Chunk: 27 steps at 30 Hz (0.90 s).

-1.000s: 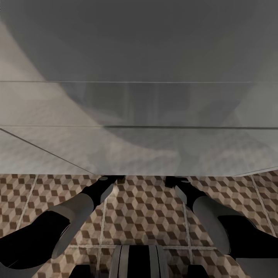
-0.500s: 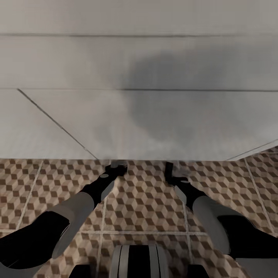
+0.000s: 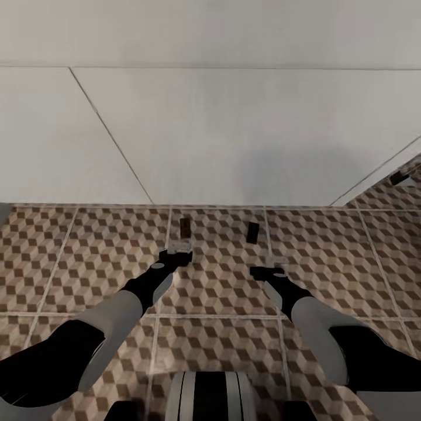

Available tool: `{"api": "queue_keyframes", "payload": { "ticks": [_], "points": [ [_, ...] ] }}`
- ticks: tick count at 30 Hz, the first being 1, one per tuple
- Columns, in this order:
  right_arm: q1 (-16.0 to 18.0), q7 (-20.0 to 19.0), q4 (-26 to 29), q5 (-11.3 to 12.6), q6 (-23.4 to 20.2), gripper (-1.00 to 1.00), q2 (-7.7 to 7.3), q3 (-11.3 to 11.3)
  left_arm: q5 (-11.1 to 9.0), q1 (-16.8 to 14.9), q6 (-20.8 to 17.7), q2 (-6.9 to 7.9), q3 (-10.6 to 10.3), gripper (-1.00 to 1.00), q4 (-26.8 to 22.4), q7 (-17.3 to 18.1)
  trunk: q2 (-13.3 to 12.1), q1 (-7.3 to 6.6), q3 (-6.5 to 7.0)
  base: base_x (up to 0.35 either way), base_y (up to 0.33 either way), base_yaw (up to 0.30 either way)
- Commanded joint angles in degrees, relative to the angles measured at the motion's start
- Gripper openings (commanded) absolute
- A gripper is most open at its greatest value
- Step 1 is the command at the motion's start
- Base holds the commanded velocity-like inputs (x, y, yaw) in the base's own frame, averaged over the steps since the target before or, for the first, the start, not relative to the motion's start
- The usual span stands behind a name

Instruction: Take the four mousetraps from the cabinet in the bathroom and place them on the bathroom floor. Make sure all four end up on the same floor surface, and ensure that at least two of them are either under or directly next to the same bathroom sink.

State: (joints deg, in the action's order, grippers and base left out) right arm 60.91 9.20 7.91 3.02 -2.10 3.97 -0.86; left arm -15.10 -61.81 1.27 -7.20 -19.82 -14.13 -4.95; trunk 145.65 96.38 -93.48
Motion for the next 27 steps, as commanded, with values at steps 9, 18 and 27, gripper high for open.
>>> {"api": "queue_keyframes", "payload": {
  "ticks": [9,18,27],
  "points": [
    [0.00,0.21,0.14,0.22,-0.19,1.00,-0.15,-0.19,-0.55,-0.03,0.14,0.07,-0.56,1.00,0.01,-0.21,0.01,-0.04,-0.03,-0.338,0.000,0.000],
    [0.00,0.21,0.17,0.17,-0.19,1.00,-0.07,-0.13,-0.55,-0.04,0.14,0.08,-0.53,1.00,-0.01,-0.16,0.01,-0.04,-0.03,-0.343,0.000,0.000],
    [0.00,0.21,0.26,0.27,-0.19,1.00,-0.05,-0.06,-0.55,-0.02,0.14,0.16,-0.53,1.00,0.05,-0.10,0.01,-0.04,-0.03,-0.344,0.000,0.000]
  ]
}}
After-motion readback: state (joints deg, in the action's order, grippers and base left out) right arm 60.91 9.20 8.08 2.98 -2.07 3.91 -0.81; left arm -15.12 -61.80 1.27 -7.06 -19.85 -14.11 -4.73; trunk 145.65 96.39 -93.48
